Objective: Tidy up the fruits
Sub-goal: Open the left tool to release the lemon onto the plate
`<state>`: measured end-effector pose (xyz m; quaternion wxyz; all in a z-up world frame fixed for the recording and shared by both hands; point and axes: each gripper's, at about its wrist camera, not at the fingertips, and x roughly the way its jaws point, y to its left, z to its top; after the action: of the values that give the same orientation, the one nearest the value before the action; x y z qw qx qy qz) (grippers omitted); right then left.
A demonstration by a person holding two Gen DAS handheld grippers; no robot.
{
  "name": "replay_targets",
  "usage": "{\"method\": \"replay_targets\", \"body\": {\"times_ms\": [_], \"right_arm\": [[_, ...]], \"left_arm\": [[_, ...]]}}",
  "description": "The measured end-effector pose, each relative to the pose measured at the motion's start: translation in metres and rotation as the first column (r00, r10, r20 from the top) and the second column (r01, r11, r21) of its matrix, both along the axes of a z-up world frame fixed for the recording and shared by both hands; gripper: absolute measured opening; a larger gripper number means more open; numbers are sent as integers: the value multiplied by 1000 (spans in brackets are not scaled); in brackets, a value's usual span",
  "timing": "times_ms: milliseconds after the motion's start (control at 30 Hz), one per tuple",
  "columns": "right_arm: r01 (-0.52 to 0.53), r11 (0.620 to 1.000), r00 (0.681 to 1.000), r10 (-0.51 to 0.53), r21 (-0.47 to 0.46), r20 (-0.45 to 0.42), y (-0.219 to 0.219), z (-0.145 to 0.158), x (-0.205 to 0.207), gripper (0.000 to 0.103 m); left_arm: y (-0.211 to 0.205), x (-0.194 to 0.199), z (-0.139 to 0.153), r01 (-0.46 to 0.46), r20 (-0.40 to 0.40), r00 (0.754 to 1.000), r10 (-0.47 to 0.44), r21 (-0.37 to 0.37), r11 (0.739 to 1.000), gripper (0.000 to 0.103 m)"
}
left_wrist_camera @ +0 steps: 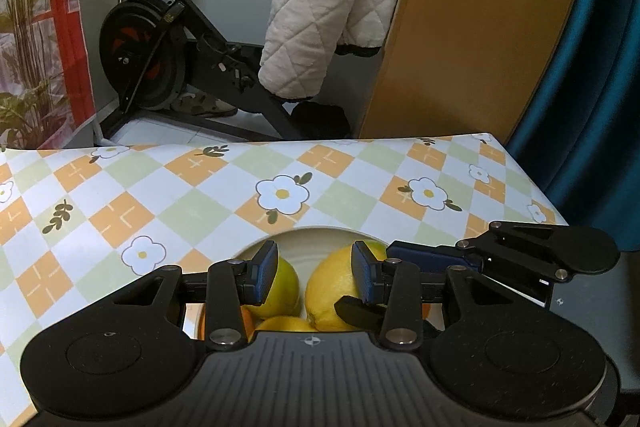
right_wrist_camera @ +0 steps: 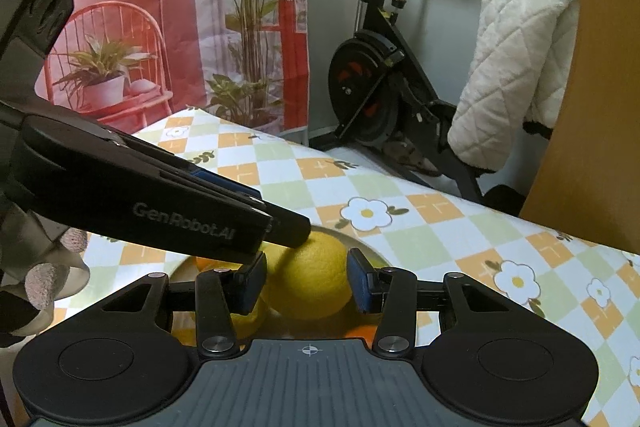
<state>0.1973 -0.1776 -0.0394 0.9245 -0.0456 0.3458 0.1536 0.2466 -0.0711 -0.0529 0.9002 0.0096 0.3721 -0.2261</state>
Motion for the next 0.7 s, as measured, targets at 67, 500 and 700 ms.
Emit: {"method": "replay_targets", "body": {"times_ms": [67, 500, 700], "right_arm": [[-2, 1000, 1000, 2, -2, 0, 1, -2, 3, 41], [-4, 1000, 1000, 4, -11, -21, 8, -11, 11, 40], [-9, 1000, 999, 8, -16, -43, 11, -17, 10, 38]], "left_arm": [[1, 3, -3, -5, -12, 1000, 5, -4, 1000, 43], [4, 7, -10, -14, -40, 999, 13, -11, 1000, 43], [6, 6, -12, -17, -42, 999, 17, -2, 1000, 43]]}}
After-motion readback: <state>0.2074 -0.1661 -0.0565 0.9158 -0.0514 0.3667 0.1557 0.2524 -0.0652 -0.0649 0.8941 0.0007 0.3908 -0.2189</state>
